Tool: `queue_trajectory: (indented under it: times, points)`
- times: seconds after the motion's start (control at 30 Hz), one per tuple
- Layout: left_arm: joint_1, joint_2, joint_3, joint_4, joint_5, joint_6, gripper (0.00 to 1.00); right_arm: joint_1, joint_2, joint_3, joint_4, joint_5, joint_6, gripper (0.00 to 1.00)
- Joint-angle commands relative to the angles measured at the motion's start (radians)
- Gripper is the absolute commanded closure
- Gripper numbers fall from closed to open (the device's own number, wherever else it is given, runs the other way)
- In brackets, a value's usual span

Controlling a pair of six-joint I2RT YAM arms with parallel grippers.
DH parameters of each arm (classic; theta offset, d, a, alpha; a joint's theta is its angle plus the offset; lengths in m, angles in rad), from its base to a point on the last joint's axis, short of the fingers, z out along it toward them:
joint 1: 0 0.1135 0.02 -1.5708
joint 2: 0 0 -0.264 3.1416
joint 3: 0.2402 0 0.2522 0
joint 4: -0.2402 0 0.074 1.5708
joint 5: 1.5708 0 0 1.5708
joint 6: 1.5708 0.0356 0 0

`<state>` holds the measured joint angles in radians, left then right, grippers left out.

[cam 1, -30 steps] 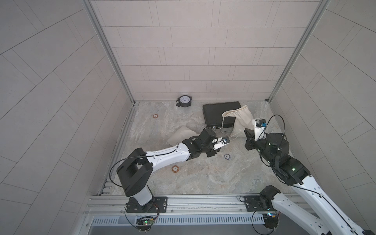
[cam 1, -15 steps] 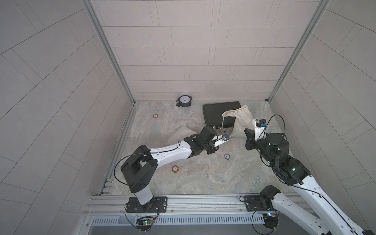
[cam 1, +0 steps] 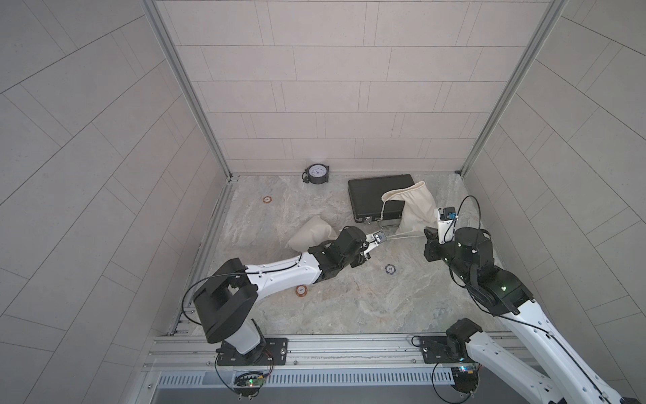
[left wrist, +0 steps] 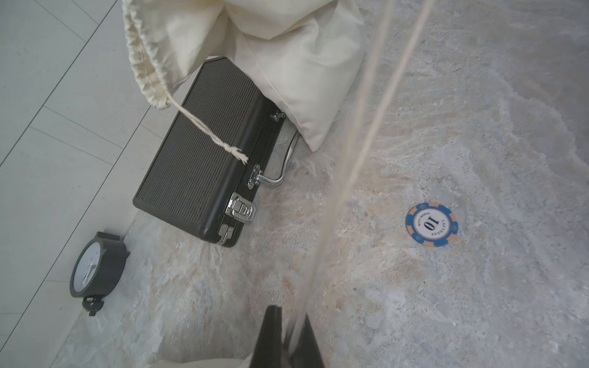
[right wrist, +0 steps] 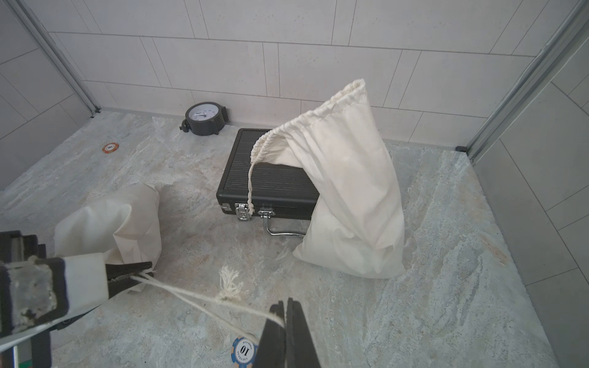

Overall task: Close the soil bag
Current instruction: Frap the soil bag at the center of the board.

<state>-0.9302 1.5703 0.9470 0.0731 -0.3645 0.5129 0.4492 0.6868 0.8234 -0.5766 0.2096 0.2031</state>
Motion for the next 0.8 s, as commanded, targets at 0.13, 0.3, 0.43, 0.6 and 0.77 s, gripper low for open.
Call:
queue_trajectory:
  times: [0.13, 0.3, 0.43, 0.6, 0.77]
  points:
    - [0.054, -0.023, -0.126, -0.230, -0.260, -0.086, 0.88, -0.071, -0.046, 0.105, 0.046, 0.166, 0.042, 1.00]
    - [0.077, -0.039, -0.140, -0.253, -0.283, -0.130, 0.87, -0.073, -0.046, 0.117, 0.025, 0.153, 0.058, 1.00]
    - [0.079, -0.032, -0.131, -0.280, -0.273, -0.156, 0.84, -0.073, -0.042, 0.109, 0.018, 0.127, 0.072, 1.00]
    - [0.082, 0.011, -0.131, -0.286, -0.295, -0.180, 0.82, -0.073, -0.026, 0.107, 0.027, 0.064, 0.080, 1.00]
    - [0.085, 0.038, -0.120, -0.261, -0.309, -0.167, 0.80, -0.073, 0.000, 0.108, 0.050, -0.004, 0.052, 1.00]
